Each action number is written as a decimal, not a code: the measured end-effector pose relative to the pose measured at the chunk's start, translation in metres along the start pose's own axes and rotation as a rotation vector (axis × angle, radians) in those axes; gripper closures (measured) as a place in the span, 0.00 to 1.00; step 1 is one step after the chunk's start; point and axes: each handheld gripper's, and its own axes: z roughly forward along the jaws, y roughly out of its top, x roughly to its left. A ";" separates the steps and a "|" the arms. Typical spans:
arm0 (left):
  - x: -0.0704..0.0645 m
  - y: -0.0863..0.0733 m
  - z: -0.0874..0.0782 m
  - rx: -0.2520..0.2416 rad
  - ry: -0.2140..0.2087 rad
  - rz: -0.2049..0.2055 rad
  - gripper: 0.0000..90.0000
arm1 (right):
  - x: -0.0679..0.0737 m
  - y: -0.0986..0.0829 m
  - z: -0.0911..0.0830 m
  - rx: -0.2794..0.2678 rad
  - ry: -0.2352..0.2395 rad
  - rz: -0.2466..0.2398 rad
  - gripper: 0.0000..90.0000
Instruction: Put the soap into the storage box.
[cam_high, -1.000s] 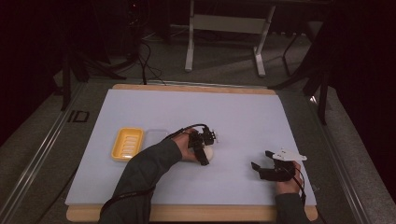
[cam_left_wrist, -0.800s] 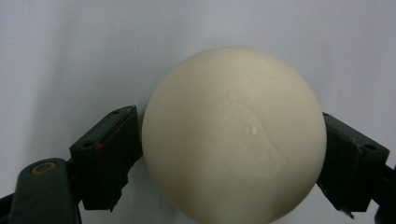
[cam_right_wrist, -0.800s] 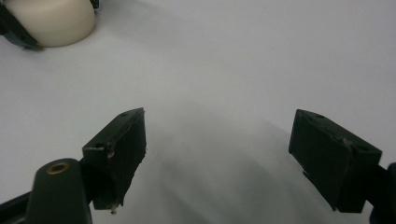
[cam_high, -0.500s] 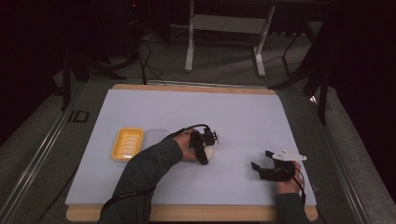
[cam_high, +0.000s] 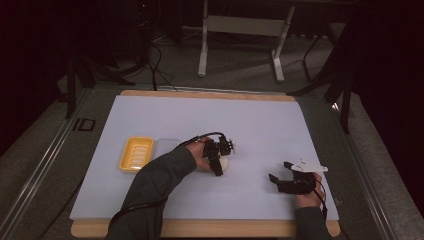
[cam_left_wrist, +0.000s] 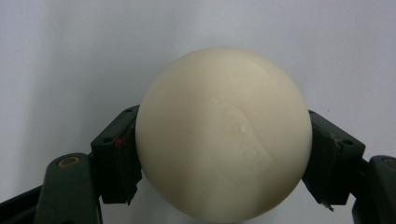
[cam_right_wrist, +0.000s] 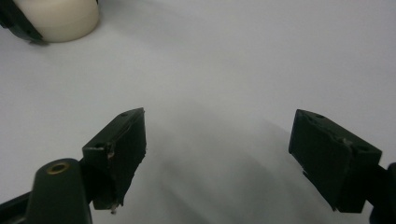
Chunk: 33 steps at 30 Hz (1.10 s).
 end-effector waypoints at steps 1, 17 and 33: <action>0.000 0.000 0.000 -0.002 0.001 -0.001 0.28 | 0.000 0.000 0.000 0.000 0.000 0.000 0.21; 0.006 -0.005 -0.011 -0.007 0.002 -0.024 0.28 | 0.000 0.000 0.000 -0.001 -0.001 0.000 0.21; 0.013 -0.021 -0.026 -0.010 0.008 -0.069 0.28 | 0.000 0.000 0.000 -0.002 -0.002 0.000 0.21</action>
